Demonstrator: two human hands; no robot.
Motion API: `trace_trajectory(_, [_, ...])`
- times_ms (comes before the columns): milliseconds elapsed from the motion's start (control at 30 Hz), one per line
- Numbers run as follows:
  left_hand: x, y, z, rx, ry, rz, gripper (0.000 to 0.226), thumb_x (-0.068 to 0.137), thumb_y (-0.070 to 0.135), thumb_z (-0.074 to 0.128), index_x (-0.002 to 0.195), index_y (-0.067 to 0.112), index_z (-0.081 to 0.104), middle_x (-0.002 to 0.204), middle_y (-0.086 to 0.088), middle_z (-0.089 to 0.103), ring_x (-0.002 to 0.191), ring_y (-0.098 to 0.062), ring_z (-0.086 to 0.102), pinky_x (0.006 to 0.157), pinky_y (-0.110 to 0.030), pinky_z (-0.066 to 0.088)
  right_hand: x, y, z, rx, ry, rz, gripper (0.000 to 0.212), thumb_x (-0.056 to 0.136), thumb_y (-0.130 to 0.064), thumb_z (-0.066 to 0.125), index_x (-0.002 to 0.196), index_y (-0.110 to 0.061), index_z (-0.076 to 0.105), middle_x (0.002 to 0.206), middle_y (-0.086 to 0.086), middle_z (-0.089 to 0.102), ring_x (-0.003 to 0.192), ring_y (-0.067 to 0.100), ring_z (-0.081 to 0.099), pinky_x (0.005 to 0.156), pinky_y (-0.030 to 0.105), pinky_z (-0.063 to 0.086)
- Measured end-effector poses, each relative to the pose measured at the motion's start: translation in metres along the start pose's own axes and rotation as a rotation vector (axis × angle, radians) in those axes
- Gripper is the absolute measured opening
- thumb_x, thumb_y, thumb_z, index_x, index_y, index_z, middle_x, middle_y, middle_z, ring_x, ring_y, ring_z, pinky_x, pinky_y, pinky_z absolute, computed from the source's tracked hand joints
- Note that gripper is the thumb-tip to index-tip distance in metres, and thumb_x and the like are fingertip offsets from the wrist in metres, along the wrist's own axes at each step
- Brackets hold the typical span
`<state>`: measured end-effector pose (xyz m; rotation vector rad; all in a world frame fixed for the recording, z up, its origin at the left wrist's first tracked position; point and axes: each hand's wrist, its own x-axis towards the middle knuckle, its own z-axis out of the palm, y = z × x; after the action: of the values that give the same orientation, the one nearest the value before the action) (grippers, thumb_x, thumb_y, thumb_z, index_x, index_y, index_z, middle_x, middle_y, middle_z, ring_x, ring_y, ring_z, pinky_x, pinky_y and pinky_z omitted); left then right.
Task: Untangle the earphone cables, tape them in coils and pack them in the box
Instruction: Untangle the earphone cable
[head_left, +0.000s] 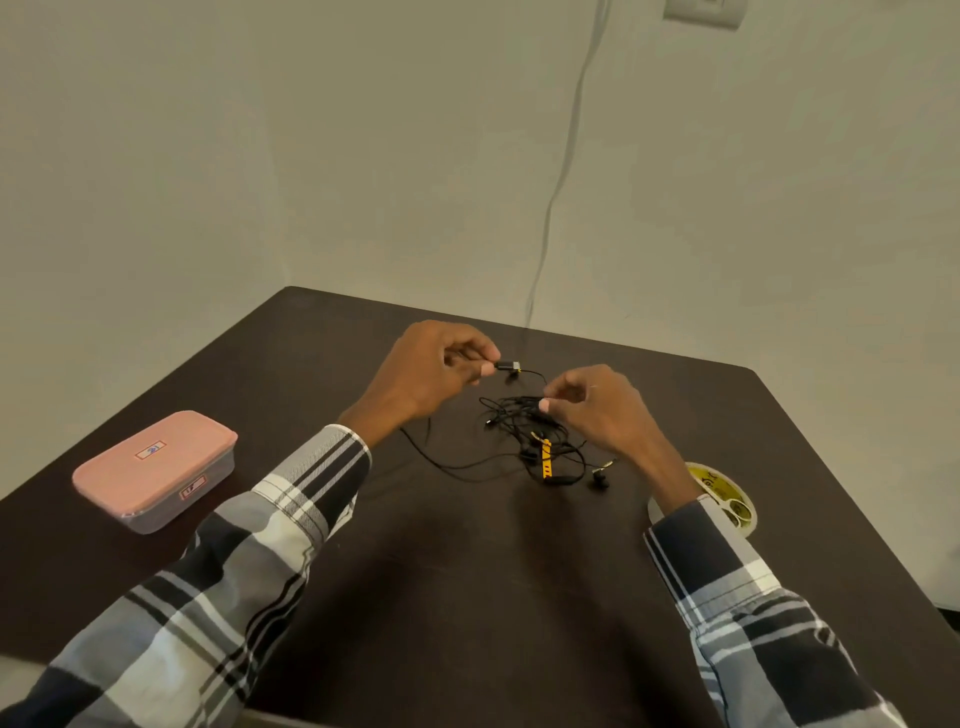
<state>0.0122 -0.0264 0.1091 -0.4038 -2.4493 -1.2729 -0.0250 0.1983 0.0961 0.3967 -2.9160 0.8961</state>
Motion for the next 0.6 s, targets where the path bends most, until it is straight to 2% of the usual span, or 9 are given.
trace_trajectory(100, [0.005,0.014,-0.001,-0.161,-0.006,0.005,0.015,0.084,0.016,0.076,0.098,0.012,0.072,0.083,0.002,0.075,0.073,-0.016,0.072,0.073,-0.026,0.059,-0.004,-0.022,-0.017,0.282,0.076,-0.143,0.024,0.089,-0.010,0.072,0.112,-0.017,0.073,0.106,-0.006,0.074,0.103,0.008,0.068,0.097,0.031,0.054])
trace_trajectory(200, [0.010,0.029,-0.003,-0.227,-0.021,0.028,0.016,0.084,0.016,0.076,0.096,0.006,0.071,0.080,-0.002,0.075,0.060,-0.009,0.069,0.062,-0.022,0.056,-0.014,-0.045,-0.035,0.462,-0.001,-0.302,0.030,0.088,-0.002,0.072,0.116,-0.014,0.072,0.105,-0.007,0.075,0.100,0.003,0.070,0.086,0.020,0.056])
trace_trajectory(267, [0.014,0.038,-0.006,-0.233,-0.024,0.048,0.017,0.085,0.019,0.075,0.093,0.005,0.071,0.077,-0.004,0.074,0.053,-0.009,0.063,0.057,-0.020,0.053,-0.015,-0.053,-0.042,0.421,0.017,-0.349,0.024,0.089,-0.008,0.073,0.111,-0.016,0.076,0.097,-0.009,0.077,0.096,0.002,0.072,0.083,0.017,0.055])
trace_trajectory(367, [0.019,0.050,-0.016,-0.296,-0.041,0.055,0.019,0.087,0.023,0.074,0.094,0.005,0.073,0.076,-0.007,0.075,0.049,-0.012,0.054,0.051,-0.017,0.046,-0.011,-0.056,-0.059,0.396,0.092,-0.383,0.015,0.089,-0.011,0.073,0.101,-0.016,0.079,0.091,-0.006,0.079,0.091,0.006,0.073,0.086,0.020,0.055])
trace_trajectory(467, [0.018,0.050,-0.024,-0.200,-0.064,0.077,0.017,0.087,0.029,0.072,0.089,0.013,0.077,0.073,-0.001,0.074,0.049,-0.013,0.050,0.050,-0.017,0.041,-0.013,-0.052,-0.077,0.481,0.156,-0.354,0.012,0.089,-0.010,0.072,0.099,-0.013,0.078,0.086,0.000,0.079,0.085,0.016,0.074,0.078,0.025,0.059])
trace_trajectory(600, [0.016,0.036,-0.037,-0.104,-0.001,0.061,0.018,0.086,0.037,0.071,0.086,0.020,0.077,0.070,0.003,0.073,0.049,-0.012,0.051,0.049,-0.016,0.042,-0.018,-0.040,-0.094,0.612,0.257,-0.285,0.009,0.092,-0.008,0.068,0.095,-0.012,0.076,0.078,0.002,0.077,0.080,0.018,0.074,0.074,0.030,0.062])
